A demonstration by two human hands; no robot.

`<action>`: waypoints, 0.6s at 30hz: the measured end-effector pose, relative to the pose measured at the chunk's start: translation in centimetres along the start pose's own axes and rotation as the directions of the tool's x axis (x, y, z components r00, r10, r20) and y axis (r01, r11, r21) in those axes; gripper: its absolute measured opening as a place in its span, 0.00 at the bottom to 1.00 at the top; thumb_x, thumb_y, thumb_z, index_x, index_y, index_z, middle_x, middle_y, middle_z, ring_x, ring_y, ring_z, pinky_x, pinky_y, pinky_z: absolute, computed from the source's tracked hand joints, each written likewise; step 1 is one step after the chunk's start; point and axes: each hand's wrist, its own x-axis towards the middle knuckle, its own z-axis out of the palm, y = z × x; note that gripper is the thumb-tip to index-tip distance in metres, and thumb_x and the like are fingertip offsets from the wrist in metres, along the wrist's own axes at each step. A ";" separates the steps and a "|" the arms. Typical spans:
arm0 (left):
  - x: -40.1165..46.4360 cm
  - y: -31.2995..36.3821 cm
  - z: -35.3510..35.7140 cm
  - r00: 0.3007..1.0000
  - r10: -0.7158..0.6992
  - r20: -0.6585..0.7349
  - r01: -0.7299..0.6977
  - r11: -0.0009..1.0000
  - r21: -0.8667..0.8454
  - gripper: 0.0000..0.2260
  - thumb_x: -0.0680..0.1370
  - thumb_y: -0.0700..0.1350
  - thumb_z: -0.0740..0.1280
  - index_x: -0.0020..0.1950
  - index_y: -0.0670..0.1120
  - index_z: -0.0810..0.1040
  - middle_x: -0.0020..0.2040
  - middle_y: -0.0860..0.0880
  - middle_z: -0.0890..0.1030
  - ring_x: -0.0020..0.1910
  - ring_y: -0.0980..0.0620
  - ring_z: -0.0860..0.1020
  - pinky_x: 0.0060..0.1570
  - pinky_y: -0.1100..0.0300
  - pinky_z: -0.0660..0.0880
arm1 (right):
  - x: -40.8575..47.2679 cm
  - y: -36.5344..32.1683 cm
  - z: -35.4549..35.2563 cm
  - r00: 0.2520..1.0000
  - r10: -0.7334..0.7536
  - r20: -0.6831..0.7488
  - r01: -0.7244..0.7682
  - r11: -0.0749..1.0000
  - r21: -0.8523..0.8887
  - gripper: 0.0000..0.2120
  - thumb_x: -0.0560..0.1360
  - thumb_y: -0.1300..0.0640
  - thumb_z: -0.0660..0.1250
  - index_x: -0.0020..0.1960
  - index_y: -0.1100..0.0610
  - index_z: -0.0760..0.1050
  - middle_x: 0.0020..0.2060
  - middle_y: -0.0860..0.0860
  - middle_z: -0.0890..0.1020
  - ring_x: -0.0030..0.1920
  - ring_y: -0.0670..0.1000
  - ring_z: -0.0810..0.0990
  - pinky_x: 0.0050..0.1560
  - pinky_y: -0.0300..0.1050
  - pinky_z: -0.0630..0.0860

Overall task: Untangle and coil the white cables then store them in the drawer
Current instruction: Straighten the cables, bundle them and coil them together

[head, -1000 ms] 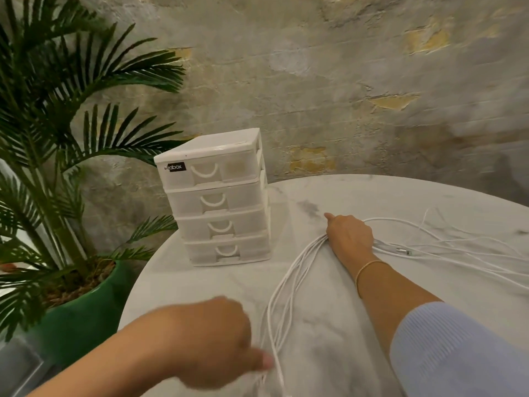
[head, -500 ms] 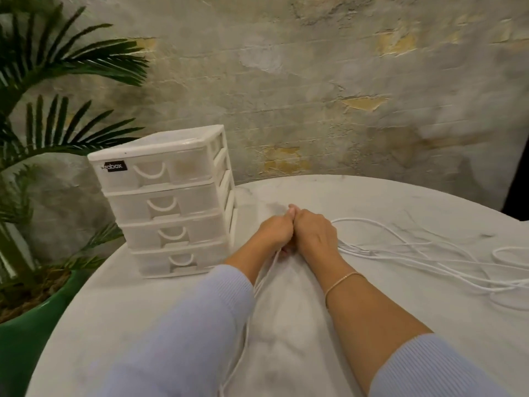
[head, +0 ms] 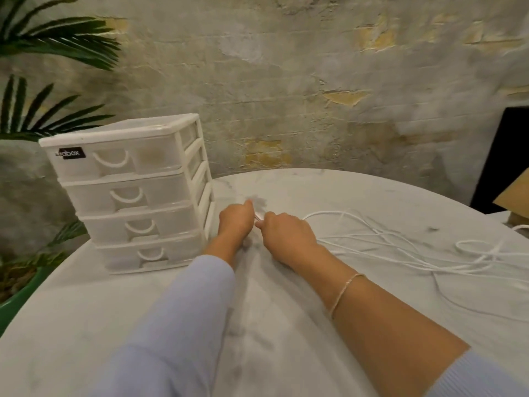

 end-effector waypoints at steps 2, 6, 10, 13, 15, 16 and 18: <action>-0.1 -0.1 0.0 1.000 0.005 -0.007 -0.005 1.000 -0.016 0.24 0.83 0.54 0.51 0.57 0.37 0.78 0.60 0.39 0.78 0.59 0.42 0.75 0.47 0.59 0.65 | -1.2 0.4 -0.9 0.997 -0.062 0.042 0.064 0.997 -0.040 0.19 0.83 0.51 0.48 0.62 0.62 0.69 0.57 0.61 0.77 0.57 0.61 0.76 0.45 0.47 0.63; -0.7 -0.3 -0.3 1.000 0.008 -0.020 -0.010 0.996 -0.086 0.25 0.82 0.55 0.52 0.57 0.36 0.78 0.59 0.38 0.78 0.58 0.41 0.75 0.53 0.56 0.70 | -2.9 0.5 -1.9 0.988 -0.110 0.110 0.122 0.986 -0.110 0.19 0.83 0.50 0.48 0.61 0.62 0.69 0.56 0.61 0.77 0.56 0.61 0.76 0.44 0.47 0.63; -0.8 -0.4 -0.6 1.000 -0.007 -0.025 0.004 0.994 -0.112 0.27 0.82 0.57 0.52 0.59 0.36 0.78 0.59 0.39 0.78 0.58 0.41 0.75 0.55 0.55 0.71 | -3.8 0.1 -2.6 0.977 -0.086 0.197 0.100 0.993 -0.062 0.19 0.83 0.48 0.49 0.61 0.60 0.70 0.56 0.59 0.76 0.57 0.59 0.75 0.45 0.45 0.64; -0.7 -0.5 -0.4 1.000 -0.005 -0.017 0.003 0.989 -0.148 0.27 0.81 0.57 0.52 0.56 0.36 0.79 0.57 0.39 0.79 0.56 0.41 0.76 0.54 0.54 0.71 | -3.9 0.4 -2.6 0.969 -0.071 0.236 0.082 0.996 -0.035 0.18 0.82 0.48 0.49 0.60 0.60 0.70 0.56 0.59 0.75 0.55 0.59 0.75 0.45 0.45 0.64; -0.9 -0.5 -0.4 1.000 -0.005 -0.020 0.002 0.984 -0.180 0.27 0.81 0.57 0.52 0.52 0.36 0.80 0.54 0.40 0.80 0.54 0.42 0.77 0.52 0.54 0.72 | -3.8 0.7 -2.2 0.973 -0.043 0.229 0.045 0.999 -0.005 0.18 0.82 0.48 0.50 0.58 0.59 0.70 0.55 0.58 0.76 0.52 0.58 0.75 0.45 0.45 0.65; -1.0 -0.6 -0.5 1.000 -0.010 -0.025 0.005 0.980 -0.199 0.27 0.81 0.57 0.52 0.50 0.37 0.81 0.53 0.41 0.80 0.53 0.41 0.78 0.52 0.54 0.72 | -3.7 0.9 -1.9 0.977 -0.026 0.213 0.025 1.000 0.009 0.18 0.82 0.48 0.50 0.57 0.59 0.70 0.55 0.58 0.76 0.52 0.58 0.75 0.45 0.45 0.65; -1.2 -0.5 -0.6 0.999 -0.008 -0.035 0.000 0.979 -0.205 0.26 0.82 0.57 0.51 0.49 0.39 0.81 0.51 0.40 0.81 0.52 0.40 0.78 0.51 0.54 0.73 | -3.4 1.2 -1.5 0.985 0.010 0.174 -0.018 0.999 0.043 0.17 0.82 0.48 0.50 0.56 0.59 0.70 0.55 0.58 0.76 0.54 0.59 0.75 0.44 0.44 0.64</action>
